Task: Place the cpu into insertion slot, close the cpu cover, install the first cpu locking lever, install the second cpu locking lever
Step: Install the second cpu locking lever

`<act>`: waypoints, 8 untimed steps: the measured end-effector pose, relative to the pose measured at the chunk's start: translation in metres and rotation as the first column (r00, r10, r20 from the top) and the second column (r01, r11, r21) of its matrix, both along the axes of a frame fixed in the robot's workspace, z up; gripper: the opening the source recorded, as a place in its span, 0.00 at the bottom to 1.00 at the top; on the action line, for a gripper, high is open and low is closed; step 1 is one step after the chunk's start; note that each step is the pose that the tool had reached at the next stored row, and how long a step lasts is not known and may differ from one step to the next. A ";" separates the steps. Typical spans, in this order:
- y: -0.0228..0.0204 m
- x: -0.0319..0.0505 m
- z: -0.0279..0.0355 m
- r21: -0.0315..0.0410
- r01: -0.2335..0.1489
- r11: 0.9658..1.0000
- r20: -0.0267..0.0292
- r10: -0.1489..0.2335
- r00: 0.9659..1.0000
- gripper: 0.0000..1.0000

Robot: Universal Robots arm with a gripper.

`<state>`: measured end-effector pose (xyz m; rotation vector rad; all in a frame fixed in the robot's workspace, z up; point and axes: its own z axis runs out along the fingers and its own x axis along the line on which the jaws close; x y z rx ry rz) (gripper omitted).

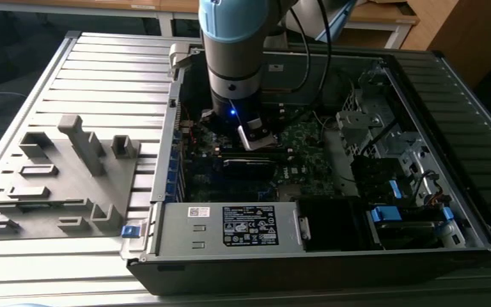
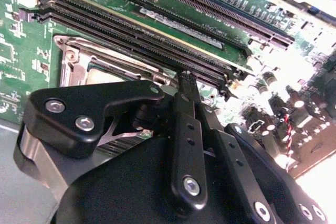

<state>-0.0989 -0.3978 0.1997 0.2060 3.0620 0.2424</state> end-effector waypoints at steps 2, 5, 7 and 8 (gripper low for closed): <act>0.0015 -0.0001 -0.0002 0.000 0.000 1.000 0.000 0.000 1.000 0.11; 0.0039 0.0000 -0.0003 0.000 0.000 1.000 0.000 0.000 1.000 0.11; 0.0041 0.0000 -0.0005 0.000 0.000 1.000 0.000 0.000 1.000 0.11; 0.0042 0.0000 -0.0005 0.000 0.000 1.000 0.000 0.000 1.000 0.11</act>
